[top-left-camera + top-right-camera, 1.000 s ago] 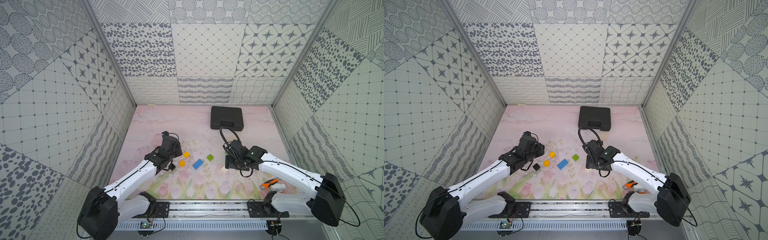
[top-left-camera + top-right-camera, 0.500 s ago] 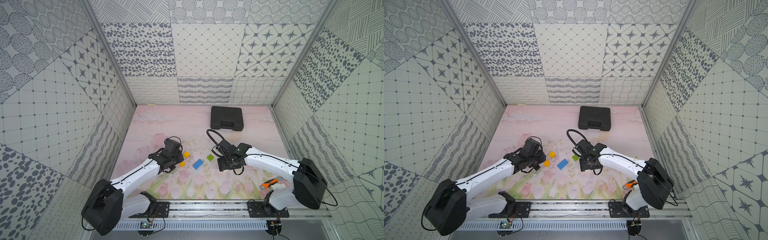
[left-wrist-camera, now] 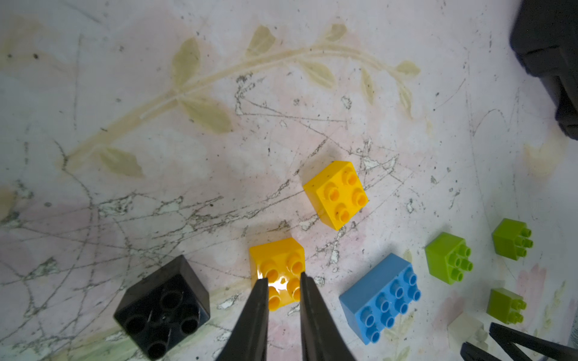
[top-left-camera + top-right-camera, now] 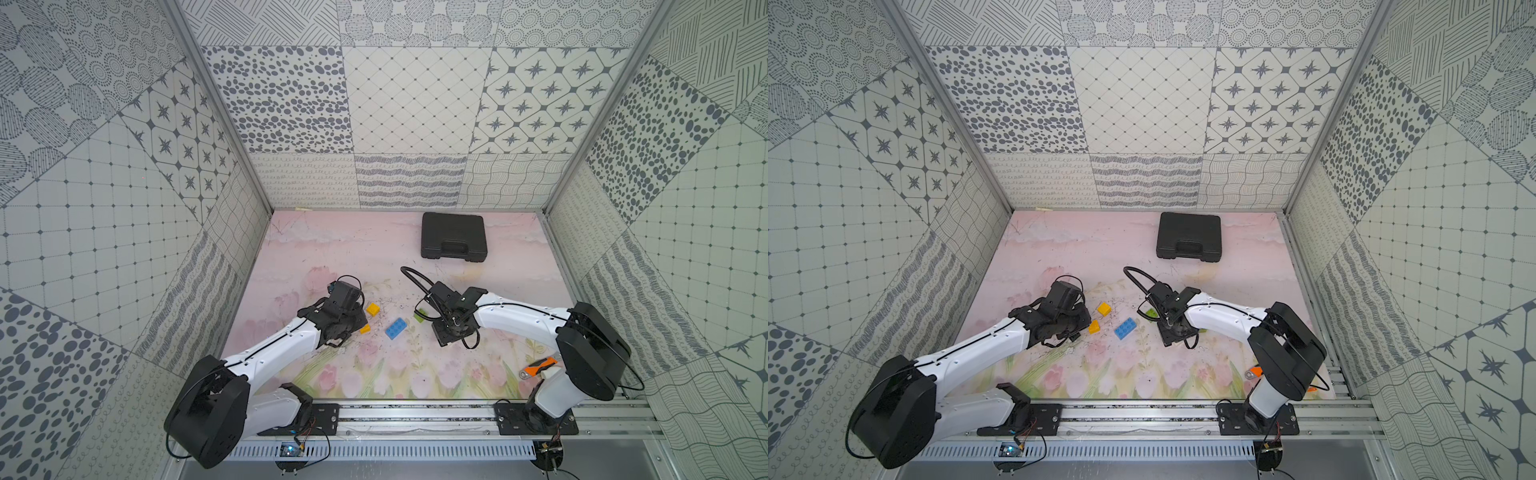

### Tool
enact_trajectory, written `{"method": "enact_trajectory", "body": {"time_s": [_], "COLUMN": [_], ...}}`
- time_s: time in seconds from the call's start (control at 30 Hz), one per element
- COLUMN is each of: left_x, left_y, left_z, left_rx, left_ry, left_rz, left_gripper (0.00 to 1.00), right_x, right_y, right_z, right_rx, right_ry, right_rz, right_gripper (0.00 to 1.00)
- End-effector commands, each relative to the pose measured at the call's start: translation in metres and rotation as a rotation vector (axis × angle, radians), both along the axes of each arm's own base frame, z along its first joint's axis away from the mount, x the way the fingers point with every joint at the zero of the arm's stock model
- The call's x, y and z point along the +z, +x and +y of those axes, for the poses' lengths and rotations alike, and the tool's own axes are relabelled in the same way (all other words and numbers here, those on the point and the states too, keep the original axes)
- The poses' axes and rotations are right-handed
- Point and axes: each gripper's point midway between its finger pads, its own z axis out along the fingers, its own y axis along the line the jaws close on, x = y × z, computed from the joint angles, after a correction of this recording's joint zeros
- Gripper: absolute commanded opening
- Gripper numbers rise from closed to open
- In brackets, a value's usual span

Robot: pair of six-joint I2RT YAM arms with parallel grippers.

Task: Assemble the number 4 with lego
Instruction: Pick up the lego brick from the center of the board.

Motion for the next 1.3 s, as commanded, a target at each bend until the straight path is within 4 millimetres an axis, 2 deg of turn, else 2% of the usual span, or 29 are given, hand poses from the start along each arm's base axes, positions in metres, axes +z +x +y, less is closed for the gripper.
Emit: {"method": "enact_trajectory", "body": {"time_s": [0.0, 0.27, 0.43, 0.6, 0.7, 0.8, 0.9, 1.17, 1.27], "left_x": [-0.005, -0.007, -0.008, -0.010, -0.011, -0.011, -0.012, -0.015, -0.014], "left_y": [-0.004, -0.004, -0.003, -0.003, -0.003, -0.002, -0.002, 0.000, 0.002], "left_z": [0.001, 0.001, 0.000, 0.000, 0.000, -0.001, -0.001, -0.002, -0.004], "left_rx": [0.018, 0.016, 0.012, 0.013, 0.012, 0.008, 0.010, 0.007, 0.001], "left_ry": [-0.015, -0.017, -0.016, -0.013, -0.013, -0.013, -0.013, -0.009, -0.009], "left_rz": [0.022, 0.025, 0.031, 0.033, 0.038, 0.039, 0.043, 0.056, 0.056], "left_gripper": [0.22, 0.21, 0.20, 0.18, 0.18, 0.18, 0.18, 0.16, 0.16], "right_x": [-0.003, -0.006, -0.010, -0.011, -0.011, -0.010, -0.009, -0.012, 0.004], "right_y": [0.004, 0.002, 0.002, 0.001, 0.001, 0.002, 0.000, -0.005, 0.000], "right_z": [0.000, -0.001, 0.000, 0.000, 0.000, -0.001, -0.004, -0.009, -0.010], "right_rx": [0.022, 0.020, 0.023, 0.024, 0.025, 0.023, 0.018, 0.004, -0.008], "right_ry": [-0.018, -0.011, -0.013, -0.014, -0.017, -0.025, -0.031, -0.022, -0.018], "right_rz": [-0.014, -0.015, -0.003, 0.001, 0.003, 0.001, 0.000, -0.001, -0.041], "right_gripper": [0.57, 0.47, 0.46, 0.39, 0.41, 0.49, 0.51, 0.34, 0.27]}}
